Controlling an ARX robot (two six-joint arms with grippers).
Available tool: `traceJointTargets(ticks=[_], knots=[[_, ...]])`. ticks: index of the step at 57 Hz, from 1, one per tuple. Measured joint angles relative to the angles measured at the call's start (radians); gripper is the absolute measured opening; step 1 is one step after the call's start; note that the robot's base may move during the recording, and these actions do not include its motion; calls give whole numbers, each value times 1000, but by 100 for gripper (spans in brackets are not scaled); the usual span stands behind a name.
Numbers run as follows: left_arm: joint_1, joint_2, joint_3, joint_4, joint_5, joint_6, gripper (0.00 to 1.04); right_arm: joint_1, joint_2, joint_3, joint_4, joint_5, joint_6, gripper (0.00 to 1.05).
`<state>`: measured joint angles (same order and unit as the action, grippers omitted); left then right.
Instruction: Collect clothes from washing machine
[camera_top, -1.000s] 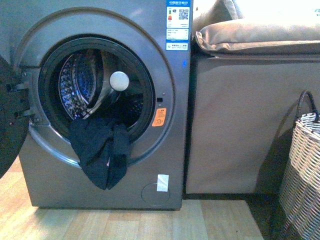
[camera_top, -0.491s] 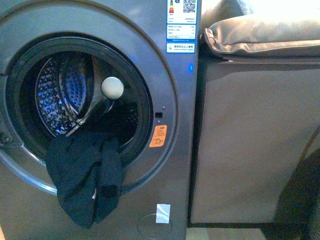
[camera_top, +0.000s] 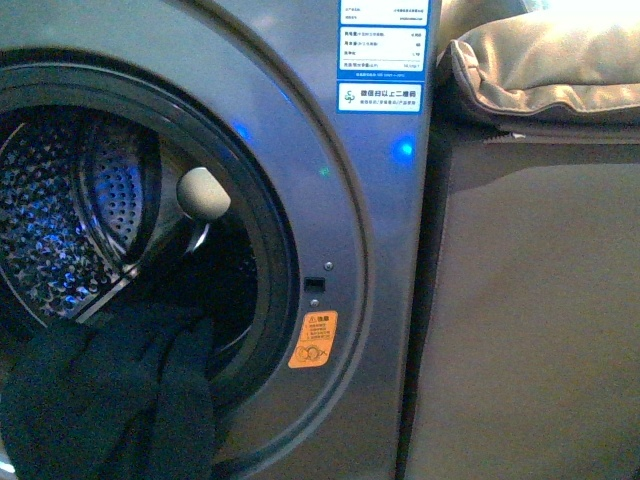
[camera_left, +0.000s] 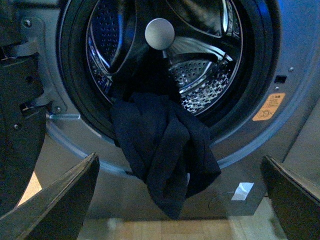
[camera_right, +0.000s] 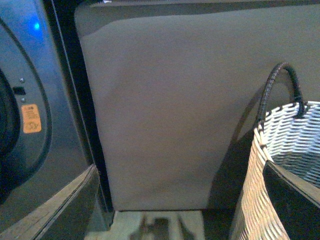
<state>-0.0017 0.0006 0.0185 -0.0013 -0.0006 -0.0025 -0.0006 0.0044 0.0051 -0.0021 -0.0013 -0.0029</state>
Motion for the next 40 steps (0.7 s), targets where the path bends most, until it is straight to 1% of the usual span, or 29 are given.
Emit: traceJointTargets(ticks=[12, 14, 15, 16, 18, 19, 25, 29, 34, 40], knots=[[0, 5, 0, -1, 3, -4, 98, 0, 0, 0, 0, -2, 0, 97], [22, 19, 12, -38, 77, -50, 98, 0, 0, 0, 0, 2, 0, 97], [29, 29, 16, -49, 88, -57, 98, 0, 0, 0, 0, 3, 0, 97], [44, 50, 19, -58, 128, -85, 98, 0, 0, 0, 0, 3, 0, 97], [69, 100, 19, -52, 187, -142, 98, 0, 0, 0, 0, 2, 0, 97], [81, 124, 19, -41, 199, -159, 98, 0, 0, 0, 0, -2, 0, 97], [123, 304, 36, 110, 229, -186, 98, 0, 0, 0, 0, 0, 0, 97], [130, 423, 52, 219, 243, -181, 98, 0, 0, 0, 0, 0, 0, 97], [133, 640, 90, 393, 255, -153, 98, 0, 0, 0, 0, 0, 0, 97], [126, 863, 151, 529, 261, -119, 98, 0, 0, 0, 0, 0, 0, 97]])
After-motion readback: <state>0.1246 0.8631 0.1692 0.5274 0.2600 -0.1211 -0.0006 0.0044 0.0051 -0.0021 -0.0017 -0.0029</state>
